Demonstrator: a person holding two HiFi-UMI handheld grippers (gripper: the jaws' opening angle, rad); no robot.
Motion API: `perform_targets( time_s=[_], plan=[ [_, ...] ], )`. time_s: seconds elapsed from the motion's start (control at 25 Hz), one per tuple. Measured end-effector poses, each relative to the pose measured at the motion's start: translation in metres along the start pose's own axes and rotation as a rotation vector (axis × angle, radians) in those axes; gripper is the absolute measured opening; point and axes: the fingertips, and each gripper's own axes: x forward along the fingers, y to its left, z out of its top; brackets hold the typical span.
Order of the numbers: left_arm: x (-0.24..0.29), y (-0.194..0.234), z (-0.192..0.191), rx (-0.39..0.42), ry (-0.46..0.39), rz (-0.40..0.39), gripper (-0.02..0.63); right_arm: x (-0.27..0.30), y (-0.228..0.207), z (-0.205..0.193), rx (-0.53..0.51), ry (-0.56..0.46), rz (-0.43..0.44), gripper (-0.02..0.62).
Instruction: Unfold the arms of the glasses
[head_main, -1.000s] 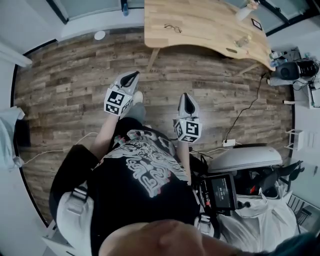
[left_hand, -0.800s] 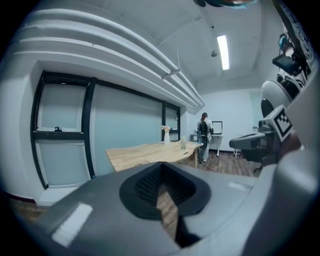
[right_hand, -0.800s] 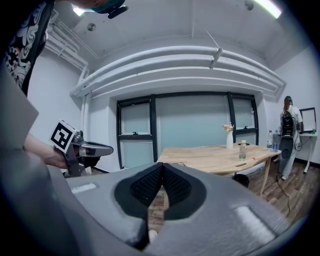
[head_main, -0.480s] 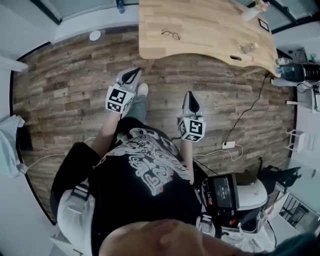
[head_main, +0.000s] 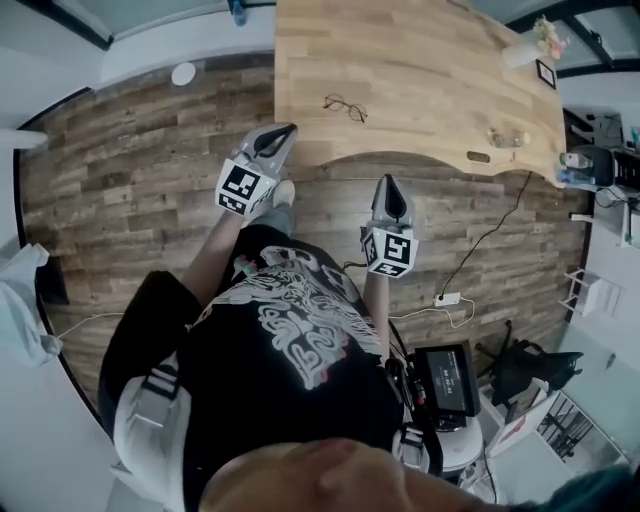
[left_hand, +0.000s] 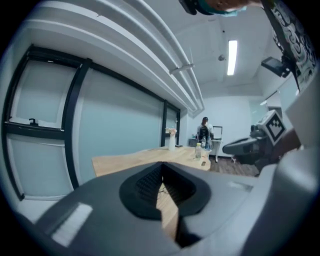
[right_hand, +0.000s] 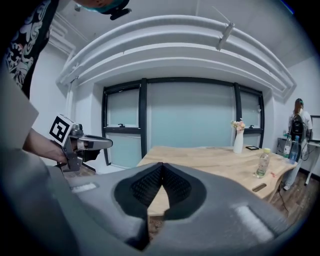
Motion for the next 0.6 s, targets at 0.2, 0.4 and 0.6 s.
perform_targets(
  time_s=[0.2,0.4,0.6],
  plan=[
    [0.042,0.038,0.003,-0.003,-0.001,-0.091,-0.011,0.055,-0.010,0.011,0.004,0.009,-0.026,-0.002],
    [0.069,0.054,0.006,-0.013,-0.004,-0.100,-0.011,0.075,-0.020,0.014,0.009,0.016,-0.035,-0.002],
    [0.092,0.056,0.000,-0.013,0.027,-0.138,-0.011,0.091,-0.025,0.011,0.017,0.033,-0.035,-0.002]
  ],
)
